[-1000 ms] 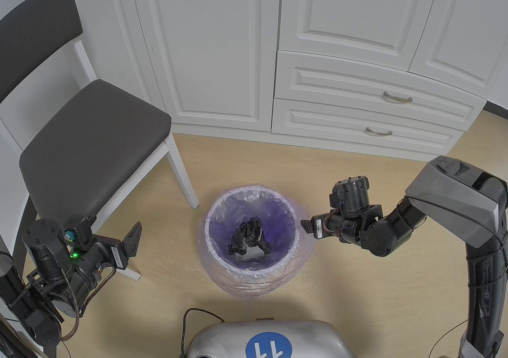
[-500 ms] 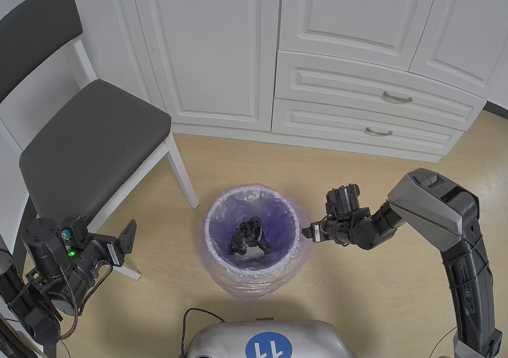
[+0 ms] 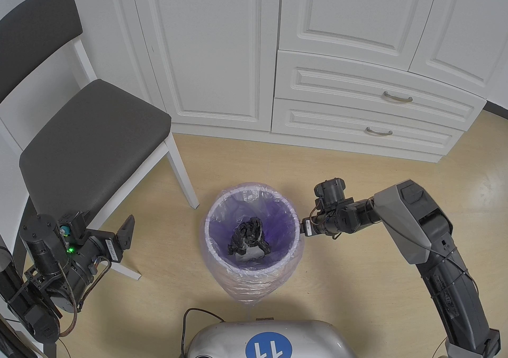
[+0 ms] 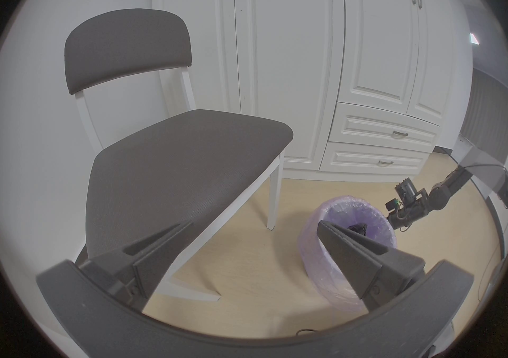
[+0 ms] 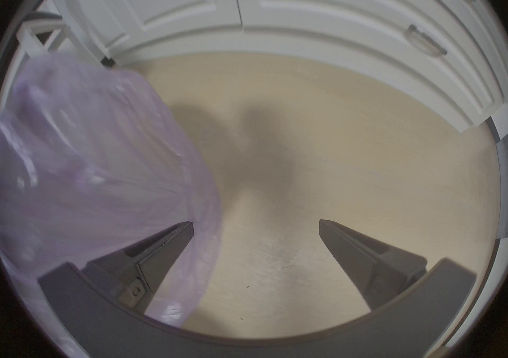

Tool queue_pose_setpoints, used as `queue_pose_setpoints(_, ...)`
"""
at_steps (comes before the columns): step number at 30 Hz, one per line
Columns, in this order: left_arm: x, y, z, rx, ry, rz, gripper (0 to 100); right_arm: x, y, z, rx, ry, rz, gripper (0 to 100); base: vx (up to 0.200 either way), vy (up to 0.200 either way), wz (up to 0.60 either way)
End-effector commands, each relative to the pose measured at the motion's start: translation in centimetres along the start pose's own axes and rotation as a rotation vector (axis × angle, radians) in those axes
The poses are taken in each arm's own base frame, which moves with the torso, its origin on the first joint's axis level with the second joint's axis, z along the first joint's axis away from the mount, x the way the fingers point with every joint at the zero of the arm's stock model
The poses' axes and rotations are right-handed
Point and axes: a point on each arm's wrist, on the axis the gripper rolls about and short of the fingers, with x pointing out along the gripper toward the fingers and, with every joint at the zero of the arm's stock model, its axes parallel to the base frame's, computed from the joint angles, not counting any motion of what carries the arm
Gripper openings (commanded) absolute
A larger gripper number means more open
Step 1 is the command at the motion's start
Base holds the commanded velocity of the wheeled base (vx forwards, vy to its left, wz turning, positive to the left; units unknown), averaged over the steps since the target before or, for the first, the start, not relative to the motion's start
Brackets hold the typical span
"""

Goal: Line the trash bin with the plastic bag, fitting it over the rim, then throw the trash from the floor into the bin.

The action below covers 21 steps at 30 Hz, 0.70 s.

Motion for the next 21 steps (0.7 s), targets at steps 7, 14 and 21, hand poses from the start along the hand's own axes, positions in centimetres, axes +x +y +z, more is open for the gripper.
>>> queue_pose_setpoints(7,0.1,-0.2,0.3,-0.002,-0.016,-0.007,100,2.7,-0.1,-2.5,-0.002,0.053,0.018,100,0.0,0.0,0.0)
queue_pose_setpoints(14,-0.4,0.0,0.7,-0.008,-0.036,-0.006,100,-2.4,-1.3,2.0,0.047,-0.008,0.012,100,0.0,0.0,0.0)
queue_pose_setpoints(21,-1.0,0.2,0.0,-0.003,-0.002,-0.008,100,-12.3,-2.1,2.9,0.041,-0.035,0.077,100,0.0,0.0,0.0)
